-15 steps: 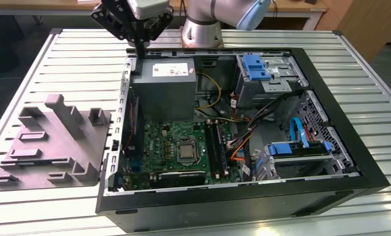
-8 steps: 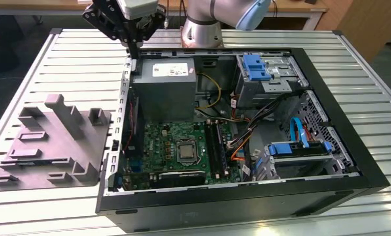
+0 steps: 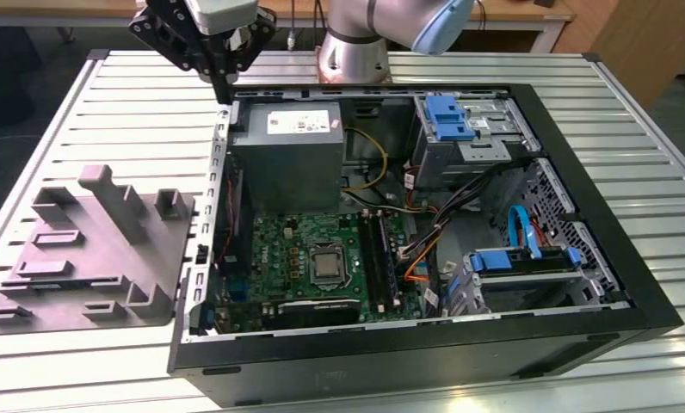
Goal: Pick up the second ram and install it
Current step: 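Reach for the second ram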
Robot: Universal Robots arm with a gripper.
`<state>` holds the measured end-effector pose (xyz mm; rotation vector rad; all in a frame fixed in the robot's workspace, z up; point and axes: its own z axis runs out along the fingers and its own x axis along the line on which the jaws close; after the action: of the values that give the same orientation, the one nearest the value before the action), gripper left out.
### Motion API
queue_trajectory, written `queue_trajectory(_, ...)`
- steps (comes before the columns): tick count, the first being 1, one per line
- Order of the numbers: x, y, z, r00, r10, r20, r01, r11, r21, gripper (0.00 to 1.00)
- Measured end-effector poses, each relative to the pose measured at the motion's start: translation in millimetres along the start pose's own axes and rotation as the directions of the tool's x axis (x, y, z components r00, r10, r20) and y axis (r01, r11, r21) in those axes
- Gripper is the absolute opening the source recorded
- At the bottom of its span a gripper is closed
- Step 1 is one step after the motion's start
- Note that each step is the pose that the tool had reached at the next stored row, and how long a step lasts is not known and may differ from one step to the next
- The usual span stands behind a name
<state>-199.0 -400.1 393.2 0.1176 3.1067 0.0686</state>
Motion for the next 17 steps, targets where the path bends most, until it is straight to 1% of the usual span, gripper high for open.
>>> queue_trajectory(2,1.6,-0.7,-0.1,1.0,0.0,0.0,0.0,1.0,-0.0003,0.1)
queue_trajectory(8,11.2,-2.5,-0.4,1.0,0.0,0.0005,0.0,1.0,-0.0013,0.1)
queue_trajectory(11,18.9,-3.3,-0.7,1.0,0.0,0.0011,0.0,1.0,-0.0014,0.1)
queue_trajectory(17,32.1,-5.7,-1.2,1.0,0.0,0.0025,0.0,1.0,-0.0023,0.1)
